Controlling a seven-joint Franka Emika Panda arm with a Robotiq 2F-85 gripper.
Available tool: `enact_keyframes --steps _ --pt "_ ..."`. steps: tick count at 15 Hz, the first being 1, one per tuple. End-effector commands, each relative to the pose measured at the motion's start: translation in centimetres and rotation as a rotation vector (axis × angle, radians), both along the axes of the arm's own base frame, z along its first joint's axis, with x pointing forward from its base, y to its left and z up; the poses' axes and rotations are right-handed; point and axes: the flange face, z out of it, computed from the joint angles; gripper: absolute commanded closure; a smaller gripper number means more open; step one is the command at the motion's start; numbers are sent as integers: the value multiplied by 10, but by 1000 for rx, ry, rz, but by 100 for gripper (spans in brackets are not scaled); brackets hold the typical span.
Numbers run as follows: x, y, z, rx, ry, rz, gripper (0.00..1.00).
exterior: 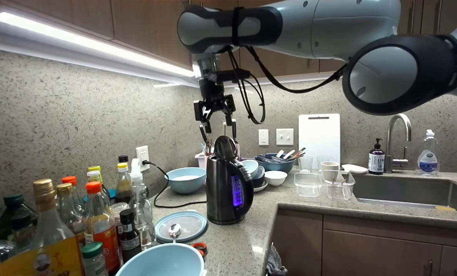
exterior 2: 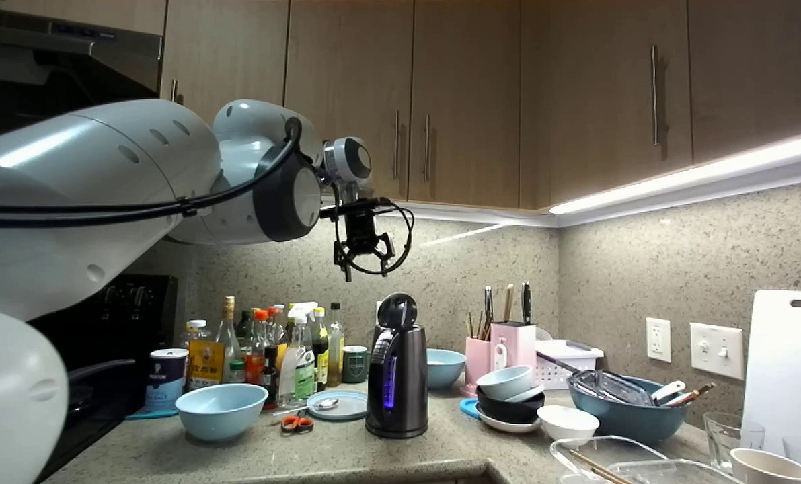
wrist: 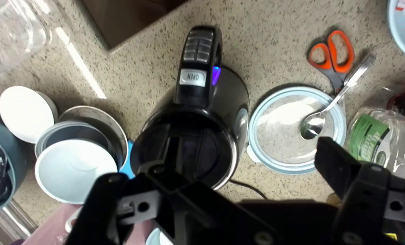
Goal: Close the kettle
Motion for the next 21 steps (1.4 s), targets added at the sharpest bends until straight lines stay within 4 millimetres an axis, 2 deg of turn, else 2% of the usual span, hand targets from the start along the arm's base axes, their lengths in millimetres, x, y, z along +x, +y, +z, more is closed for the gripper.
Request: enact_keyframes --steps 1,3,5,11,16,21 --pt "-22 -6 18 24 76 -57 0" --pt "-26 -13 15 37 117 -59 0" --pt "-22 -23 3 82 145 -64 0" --pt "4 -44 -37 253 162 -30 0" --pt "20 -43 -47 318 91 7 0" --pt "30 -40 -54 291 41 42 0"
